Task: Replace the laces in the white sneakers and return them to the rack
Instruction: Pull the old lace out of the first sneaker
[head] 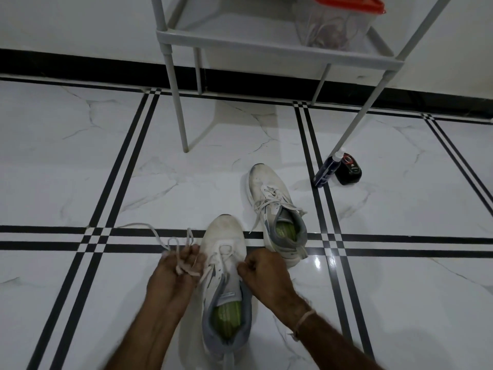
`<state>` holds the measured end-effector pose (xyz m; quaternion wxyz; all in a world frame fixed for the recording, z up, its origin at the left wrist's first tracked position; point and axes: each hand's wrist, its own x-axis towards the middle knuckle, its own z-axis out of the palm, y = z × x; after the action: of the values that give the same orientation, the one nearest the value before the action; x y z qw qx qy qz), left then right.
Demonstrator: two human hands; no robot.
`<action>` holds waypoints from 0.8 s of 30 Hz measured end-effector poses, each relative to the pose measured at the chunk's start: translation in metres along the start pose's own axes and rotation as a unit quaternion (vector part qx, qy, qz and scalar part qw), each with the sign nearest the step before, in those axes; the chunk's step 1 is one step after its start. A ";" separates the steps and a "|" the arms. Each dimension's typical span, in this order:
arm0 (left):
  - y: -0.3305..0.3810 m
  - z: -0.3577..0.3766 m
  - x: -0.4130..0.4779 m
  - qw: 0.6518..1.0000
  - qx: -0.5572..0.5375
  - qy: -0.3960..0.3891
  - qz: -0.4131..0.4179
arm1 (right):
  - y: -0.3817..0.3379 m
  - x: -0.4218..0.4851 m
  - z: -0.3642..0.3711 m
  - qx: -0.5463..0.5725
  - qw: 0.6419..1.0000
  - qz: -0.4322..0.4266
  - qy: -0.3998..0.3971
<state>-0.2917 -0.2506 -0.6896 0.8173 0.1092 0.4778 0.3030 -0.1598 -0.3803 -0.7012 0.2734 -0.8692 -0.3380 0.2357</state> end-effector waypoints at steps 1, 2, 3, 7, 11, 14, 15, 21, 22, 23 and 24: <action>0.003 -0.003 -0.003 1.000 0.005 0.018 0.008 | 0.001 0.000 0.000 0.002 1.000 0.000 0.004; 0.004 -0.008 -0.002 0.991 0.114 0.033 0.062 | 0.003 0.000 0.001 0.002 1.000 0.000 0.007; 0.004 -0.015 -0.002 0.936 0.313 0.037 0.157 | 0.004 0.000 0.001 0.005 1.000 0.000 0.008; 0.001 -0.026 -0.003 0.647 0.673 0.108 0.341 | 0.001 0.001 -0.004 0.018 1.000 -0.003 -0.009; -0.009 -0.016 -0.018 0.626 0.708 -0.043 0.324 | -0.010 0.000 -0.009 0.044 0.997 -0.058 -0.033; -0.010 -0.020 -0.023 0.616 0.714 -0.164 0.290 | -0.012 0.006 -0.006 -0.001 0.993 -0.117 -0.031; -0.006 -0.021 -0.022 0.627 0.707 -0.162 0.286 | -0.013 0.008 -0.006 -0.023 0.991 -0.127 -0.039; 0.001 -0.031 -0.018 0.676 0.669 -0.090 0.297 | -0.019 0.024 -0.004 0.031 0.990 -0.135 -0.037; 0.001 -0.032 -0.018 0.679 0.669 -0.078 0.293 | -0.017 0.024 -0.008 0.157 0.982 -0.094 -0.046; 0.002 -0.033 -0.017 0.680 0.669 -0.074 0.290 | -0.015 0.023 -0.014 0.293 0.953 -0.042 -0.070; 0.002 -0.034 -0.016 0.682 0.667 -0.079 0.289 | -0.015 0.019 -0.018 0.391 0.915 0.000 -0.103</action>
<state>-0.3269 -0.2620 -0.6947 0.4345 0.7821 0.4315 0.1152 -0.1431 -0.3628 -0.6825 0.5553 -0.6639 -0.2449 0.4369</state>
